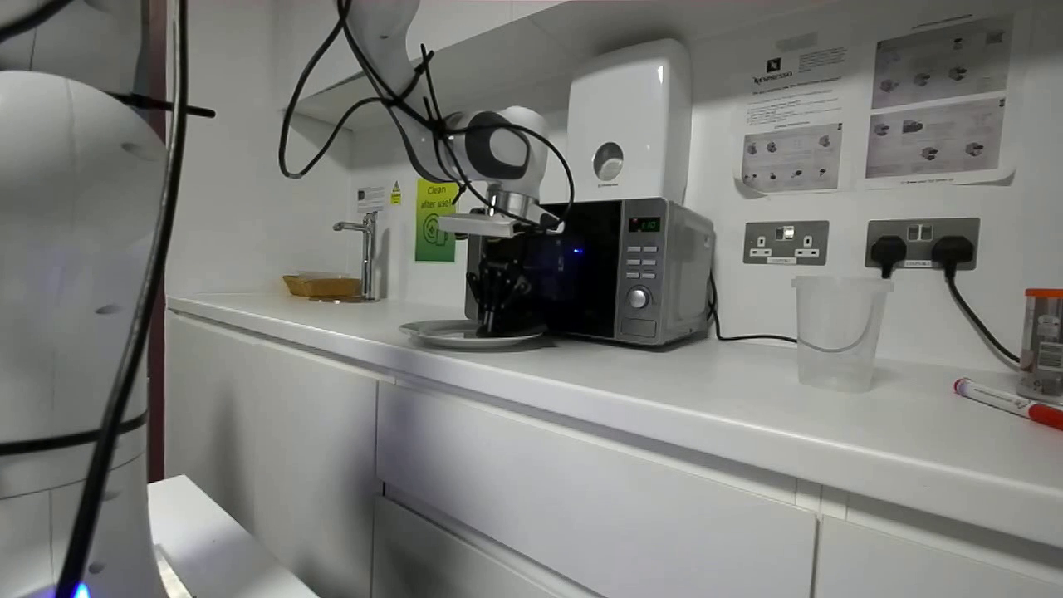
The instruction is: Pick up an object from the table
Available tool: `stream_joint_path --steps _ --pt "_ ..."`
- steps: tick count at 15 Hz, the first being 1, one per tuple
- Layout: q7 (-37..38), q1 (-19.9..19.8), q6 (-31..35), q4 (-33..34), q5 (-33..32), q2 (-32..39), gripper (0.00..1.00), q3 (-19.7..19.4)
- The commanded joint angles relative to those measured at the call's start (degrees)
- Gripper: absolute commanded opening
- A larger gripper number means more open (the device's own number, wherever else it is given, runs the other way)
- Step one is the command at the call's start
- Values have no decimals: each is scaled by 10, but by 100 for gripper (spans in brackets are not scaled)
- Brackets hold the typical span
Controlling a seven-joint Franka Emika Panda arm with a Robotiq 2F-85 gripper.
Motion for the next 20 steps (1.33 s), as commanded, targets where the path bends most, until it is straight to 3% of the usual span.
stream_joint_path --steps 1,10,20 --pt "-12 -4 -21 -26 -2 -30 1 0" --pt "-21 13 -36 -96 6 -93 1 6" --pt "-23 68 -44 -101 25 -104 1 42"
